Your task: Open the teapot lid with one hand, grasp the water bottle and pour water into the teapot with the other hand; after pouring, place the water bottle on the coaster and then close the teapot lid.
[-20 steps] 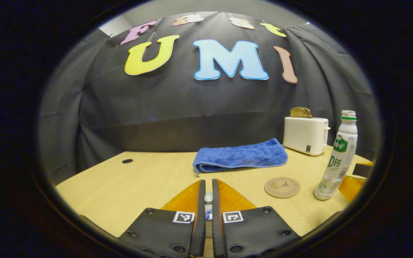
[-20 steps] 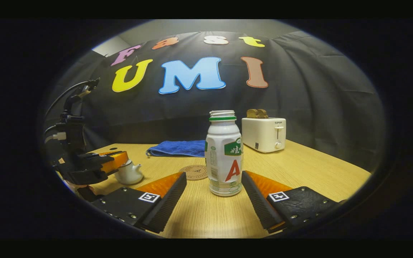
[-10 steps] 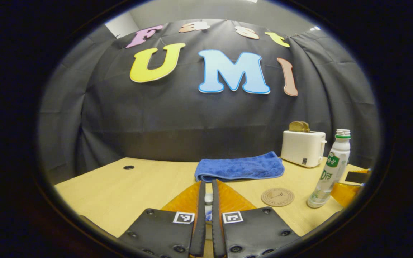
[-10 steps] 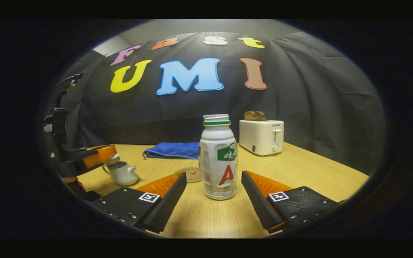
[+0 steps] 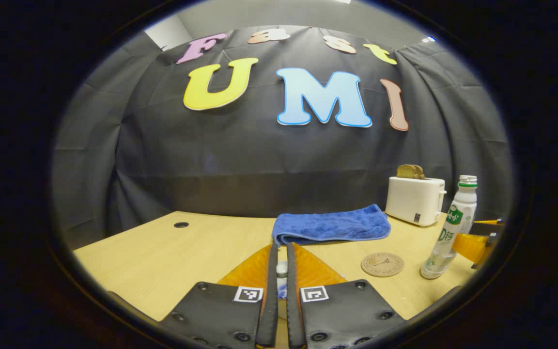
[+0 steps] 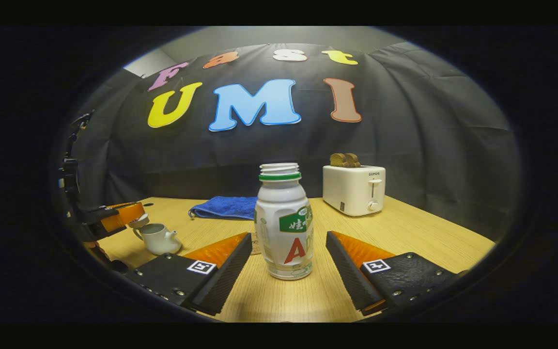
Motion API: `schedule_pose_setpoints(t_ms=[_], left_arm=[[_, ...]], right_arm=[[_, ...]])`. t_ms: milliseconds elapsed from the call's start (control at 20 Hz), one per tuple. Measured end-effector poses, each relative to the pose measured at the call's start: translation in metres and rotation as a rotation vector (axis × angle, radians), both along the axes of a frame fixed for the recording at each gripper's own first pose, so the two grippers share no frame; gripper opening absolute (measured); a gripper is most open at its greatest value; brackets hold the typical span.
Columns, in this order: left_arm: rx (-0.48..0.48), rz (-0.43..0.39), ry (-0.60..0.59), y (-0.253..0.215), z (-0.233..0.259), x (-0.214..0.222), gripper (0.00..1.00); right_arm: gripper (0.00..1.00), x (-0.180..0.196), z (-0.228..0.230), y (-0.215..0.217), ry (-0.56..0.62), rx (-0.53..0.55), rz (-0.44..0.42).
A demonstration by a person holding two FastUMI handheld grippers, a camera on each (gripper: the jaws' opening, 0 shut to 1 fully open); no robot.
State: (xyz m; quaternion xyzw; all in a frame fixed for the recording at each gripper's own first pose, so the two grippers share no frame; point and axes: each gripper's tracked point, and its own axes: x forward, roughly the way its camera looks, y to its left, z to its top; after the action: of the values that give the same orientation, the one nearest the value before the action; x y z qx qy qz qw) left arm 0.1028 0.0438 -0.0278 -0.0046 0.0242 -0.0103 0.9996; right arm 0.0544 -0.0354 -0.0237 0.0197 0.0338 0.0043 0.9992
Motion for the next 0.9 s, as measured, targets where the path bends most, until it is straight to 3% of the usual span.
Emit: schedule_pose_setpoints(t_ms=[50,300,700,900], left_arm=[[-0.001,0.0,0.001,0.0,0.0,0.001,0.18],[0.001,0.002,0.004,0.002,0.0,0.002,0.14],[-0.002,0.0,0.01,0.001,-0.004,0.002,0.18],[-0.006,-0.003,0.01,0.001,-0.004,0.002,0.18]], right_arm=[[0.95,0.003,0.0,-0.001,0.005,-0.002,0.006],[0.95,0.018,-0.009,0.0,0.034,-0.019,0.01],[0.94,0.026,-0.021,0.002,0.072,-0.036,0.012],[0.82,0.027,-0.021,0.006,0.07,-0.051,0.014]])
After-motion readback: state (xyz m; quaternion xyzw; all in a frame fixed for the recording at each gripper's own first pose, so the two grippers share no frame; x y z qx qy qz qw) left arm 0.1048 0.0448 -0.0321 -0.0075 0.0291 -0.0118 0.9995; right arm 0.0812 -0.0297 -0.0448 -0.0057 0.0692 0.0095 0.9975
